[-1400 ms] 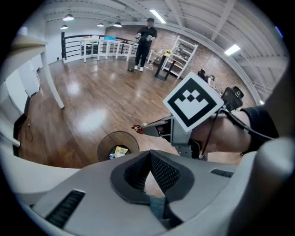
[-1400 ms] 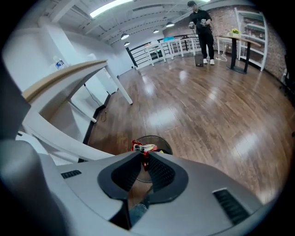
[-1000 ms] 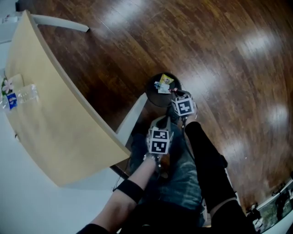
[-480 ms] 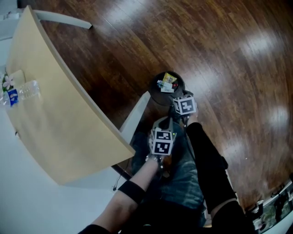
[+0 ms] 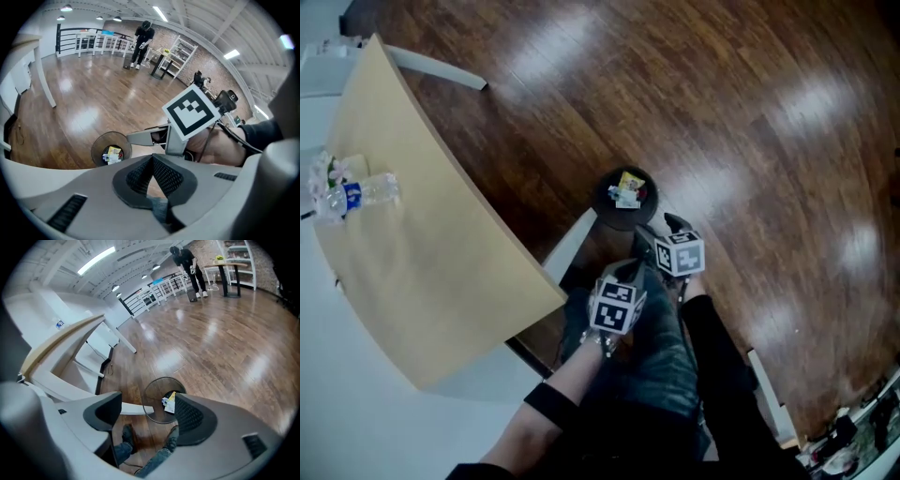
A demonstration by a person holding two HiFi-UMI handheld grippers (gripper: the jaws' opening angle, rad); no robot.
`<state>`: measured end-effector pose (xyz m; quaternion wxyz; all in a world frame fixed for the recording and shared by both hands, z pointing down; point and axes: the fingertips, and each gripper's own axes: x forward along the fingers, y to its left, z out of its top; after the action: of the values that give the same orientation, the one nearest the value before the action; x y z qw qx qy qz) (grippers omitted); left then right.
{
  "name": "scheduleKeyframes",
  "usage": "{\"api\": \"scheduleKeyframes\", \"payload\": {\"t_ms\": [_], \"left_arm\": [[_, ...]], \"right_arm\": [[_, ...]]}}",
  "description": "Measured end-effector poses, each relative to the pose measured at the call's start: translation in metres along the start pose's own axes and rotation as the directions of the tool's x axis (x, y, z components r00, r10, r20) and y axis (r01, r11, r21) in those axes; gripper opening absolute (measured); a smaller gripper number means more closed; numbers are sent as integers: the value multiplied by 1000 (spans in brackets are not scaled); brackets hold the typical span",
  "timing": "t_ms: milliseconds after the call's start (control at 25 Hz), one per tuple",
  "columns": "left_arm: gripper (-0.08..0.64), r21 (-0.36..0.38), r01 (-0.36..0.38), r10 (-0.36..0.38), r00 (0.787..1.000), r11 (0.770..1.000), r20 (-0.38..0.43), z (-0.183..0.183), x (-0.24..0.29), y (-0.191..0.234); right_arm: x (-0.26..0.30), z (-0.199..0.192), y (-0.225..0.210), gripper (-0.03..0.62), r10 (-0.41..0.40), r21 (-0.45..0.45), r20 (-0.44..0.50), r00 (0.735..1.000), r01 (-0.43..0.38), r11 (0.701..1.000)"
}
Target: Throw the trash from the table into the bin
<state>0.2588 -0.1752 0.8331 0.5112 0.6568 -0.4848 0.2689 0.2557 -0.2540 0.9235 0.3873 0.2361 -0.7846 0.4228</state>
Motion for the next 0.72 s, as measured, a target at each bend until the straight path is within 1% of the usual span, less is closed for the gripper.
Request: {"api": "scheduleKeyframes", "payload": {"t_ms": [160, 200, 320, 440, 520, 600, 720], "left_arm": [[0, 104, 33, -33, 999, 994, -5, 17, -32, -14], [0, 115, 39, -39, 999, 993, -3, 20, -41, -17], [2, 121, 64, -65, 998, 991, 1, 26, -72, -30], [3, 164, 72, -73, 997, 984, 1, 29, -109, -40], [3, 192, 60, -64, 998, 980, 15, 32, -135, -41], [5, 210, 32, -40, 998, 977, 37, 34, -159, -34], [5, 198, -10, -3, 998, 980, 68, 33, -195, -15]], "right_arm": [[-57, 25, 18, 348, -24, -15, 78, 997, 25, 1000], [-71, 29, 23, 348, -27, -13, 95, 995, 29, 1000], [-110, 32, 39, 348, -26, -1, 132, 991, 26, 1000], [-148, 31, 63, 348, -11, -25, 153, 988, 15, 1000], [-171, 32, 82, 348, -1, -52, 166, 986, 9, 999], [-193, 40, 107, 348, 13, -93, 183, 983, 4, 996], [-214, 49, 151, 348, 49, -152, 179, 983, -21, 988]]}}
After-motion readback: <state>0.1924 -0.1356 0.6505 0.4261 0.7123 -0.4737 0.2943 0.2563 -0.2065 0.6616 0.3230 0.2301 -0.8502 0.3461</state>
